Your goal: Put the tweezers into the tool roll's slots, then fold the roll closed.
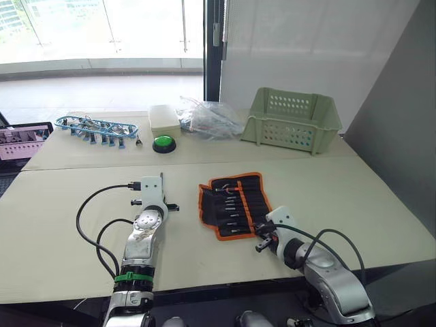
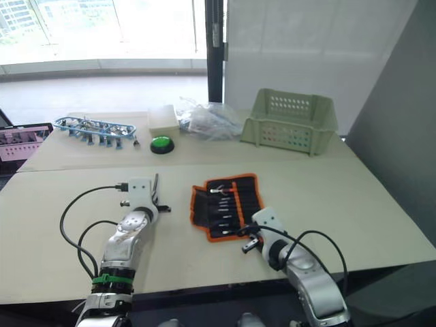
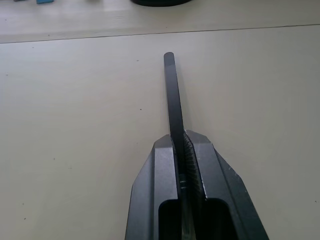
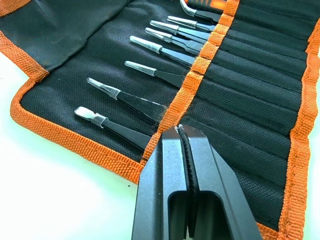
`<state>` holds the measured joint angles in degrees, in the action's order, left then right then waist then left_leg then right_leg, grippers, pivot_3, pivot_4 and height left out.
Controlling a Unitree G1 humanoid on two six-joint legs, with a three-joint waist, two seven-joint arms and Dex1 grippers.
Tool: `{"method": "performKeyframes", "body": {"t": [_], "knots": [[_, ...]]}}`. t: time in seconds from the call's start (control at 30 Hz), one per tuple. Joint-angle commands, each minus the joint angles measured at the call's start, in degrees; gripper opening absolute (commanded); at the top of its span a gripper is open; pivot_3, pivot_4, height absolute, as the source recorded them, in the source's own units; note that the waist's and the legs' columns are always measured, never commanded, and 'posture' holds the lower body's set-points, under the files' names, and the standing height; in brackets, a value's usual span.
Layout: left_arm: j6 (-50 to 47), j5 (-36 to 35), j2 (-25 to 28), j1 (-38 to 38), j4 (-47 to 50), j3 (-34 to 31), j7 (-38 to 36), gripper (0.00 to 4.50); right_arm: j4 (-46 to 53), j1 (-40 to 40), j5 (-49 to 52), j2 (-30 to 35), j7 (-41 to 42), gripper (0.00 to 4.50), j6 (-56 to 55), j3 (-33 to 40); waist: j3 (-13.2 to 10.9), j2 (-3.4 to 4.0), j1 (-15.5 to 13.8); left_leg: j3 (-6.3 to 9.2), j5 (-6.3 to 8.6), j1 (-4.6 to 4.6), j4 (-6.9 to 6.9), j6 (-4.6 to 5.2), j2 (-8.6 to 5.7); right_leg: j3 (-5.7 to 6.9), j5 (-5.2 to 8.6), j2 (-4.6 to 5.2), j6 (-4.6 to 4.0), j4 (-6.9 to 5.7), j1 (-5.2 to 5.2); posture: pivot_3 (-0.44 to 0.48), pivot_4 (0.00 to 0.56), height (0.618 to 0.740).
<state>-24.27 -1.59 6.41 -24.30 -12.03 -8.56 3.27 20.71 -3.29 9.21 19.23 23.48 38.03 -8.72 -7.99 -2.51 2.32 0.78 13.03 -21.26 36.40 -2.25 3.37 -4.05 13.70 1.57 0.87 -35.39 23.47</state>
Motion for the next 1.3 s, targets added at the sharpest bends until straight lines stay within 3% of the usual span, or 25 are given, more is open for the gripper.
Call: {"method": "performKeyframes", "body": {"t": [0.03, 0.4, 0.6, 0.83, 1.17, 1.3], "knots": [[1.36, 0.36, 1.16, -0.05, 2.2, 0.77, -1.19, 0.02, -3.09, 1.36, -0.62, -0.03, 0.09, 0.0, 2.22, -2.39, -0.11, -0.1, 0.25, 0.0, 0.0, -0.04, 0.0, 0.0, 0.01, 0.0, -0.01, -0.01, 0.02, 0.0, 0.04, 0.0, 0.15, 0.724], [4.06, 0.04, 5.28, 2.79, 11.52, 2.67, -6.88, 0.02, -3.26, 1.32, -0.5, -0.11, 0.07, 0.0, 2.02, -2.81, -0.21, -0.35, 1.45, -0.03, -0.3, -0.67, -0.13, 0.49, 0.05, -0.11, -0.43, -0.11, 0.53, -0.13, 0.77, 0.0, 0.15, 0.724], [6.01, -3.59, 11.89, 4.2, 18.52, 4.25, -18.94, 0.02, -3.03, 1.52, -0.36, -0.28, -0.15, 0.0, 2.29, -3.0, -0.24, -0.36, 1.55, -0.04, -0.29, -0.7, -0.15, 0.49, 0.08, -0.11, -0.22, -0.1, 0.18, -0.12, 0.82, 0.0, 0.15, 0.724], [4.51, -12.74, 17.29, 3.94, 24.52, 6.6, -35.39, 0.02, -2.74, 1.93, -0.36, -0.69, -0.52, 0.0, 2.39, -3.23, -0.27, -0.33, 1.65, -0.09, -0.29, -0.7, -0.16, 0.49, 0.13, -0.13, -0.18, -0.09, 0.1, -0.05, 0.81, 0.0, 0.15, 0.724], [-3.85, -25.2, 21.88, 3.32, 27.66, 7.65, -49.86, 0.02, -1.72, 3.21, -0.48, -1.56, -1.86, 0.0, 2.59, -3.17, -0.33, -0.32, 1.68, -0.13, -0.3, -0.71, -0.17, 0.51, 0.22, -0.13, -0.17, -0.16, 0.09, -0.04, 0.86, 0.0, 0.15, 0.724], [-6.76, -24.75, 26.11, 3.62, 27.89, 10.79, -53.87, 0.02, -1.32, 3.62, -0.44, -1.81, -2.36, 0.0, 2.75, -3.0, -0.38, -0.24, 1.65, -0.14, -0.3, -0.7, -0.21, 0.51, 0.24, -0.12, -0.13, -0.17, 0.03, -0.04, 0.87, 0.0, 0.15, 0.724]]}}
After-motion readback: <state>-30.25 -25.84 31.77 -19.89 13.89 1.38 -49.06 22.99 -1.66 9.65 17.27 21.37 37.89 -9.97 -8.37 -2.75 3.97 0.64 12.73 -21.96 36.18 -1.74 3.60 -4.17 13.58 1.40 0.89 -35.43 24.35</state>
